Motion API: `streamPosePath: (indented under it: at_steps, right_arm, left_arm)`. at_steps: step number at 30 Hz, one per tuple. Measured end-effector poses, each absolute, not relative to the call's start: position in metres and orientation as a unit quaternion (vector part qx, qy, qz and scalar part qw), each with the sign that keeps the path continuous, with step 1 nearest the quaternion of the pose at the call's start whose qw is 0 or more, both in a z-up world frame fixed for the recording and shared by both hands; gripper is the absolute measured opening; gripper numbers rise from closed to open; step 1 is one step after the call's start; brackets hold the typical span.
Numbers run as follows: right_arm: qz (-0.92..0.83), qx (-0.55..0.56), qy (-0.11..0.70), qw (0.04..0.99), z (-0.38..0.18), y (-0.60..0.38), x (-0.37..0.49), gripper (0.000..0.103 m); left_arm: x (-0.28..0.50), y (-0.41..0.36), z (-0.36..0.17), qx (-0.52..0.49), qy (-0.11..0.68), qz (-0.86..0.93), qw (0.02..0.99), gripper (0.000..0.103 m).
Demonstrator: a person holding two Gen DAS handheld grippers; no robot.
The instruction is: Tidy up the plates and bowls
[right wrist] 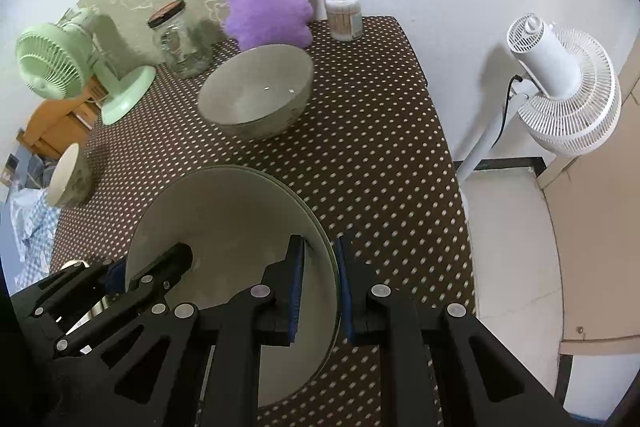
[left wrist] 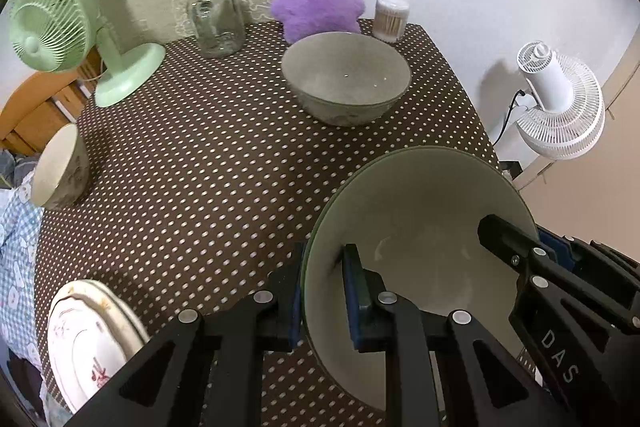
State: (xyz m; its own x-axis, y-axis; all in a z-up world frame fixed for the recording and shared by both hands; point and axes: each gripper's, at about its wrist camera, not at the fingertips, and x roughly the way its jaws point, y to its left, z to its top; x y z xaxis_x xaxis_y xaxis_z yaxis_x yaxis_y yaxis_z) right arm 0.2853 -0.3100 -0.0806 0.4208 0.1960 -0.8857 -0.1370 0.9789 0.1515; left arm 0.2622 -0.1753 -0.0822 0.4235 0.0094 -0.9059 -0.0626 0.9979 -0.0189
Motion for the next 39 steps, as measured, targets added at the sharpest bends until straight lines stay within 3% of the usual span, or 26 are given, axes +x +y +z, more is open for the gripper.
streamPosePath:
  at_steps: [18, 39]
  right_arm:
    - [0.103, 0.015, 0.550, 0.829, -0.097, -0.240, 0.208, 0.019]
    - [0.082, 0.008, 0.583, 0.808, -0.122, -0.220, 0.168, 0.019]
  left_arm:
    - [0.197, -0.113, -0.096, -0.027, 0.553, 0.023, 0.833, 0.015]
    - [0.156, -0.098, -0.125, -0.034, 0.584, -0.003, 0.811, 0.015]
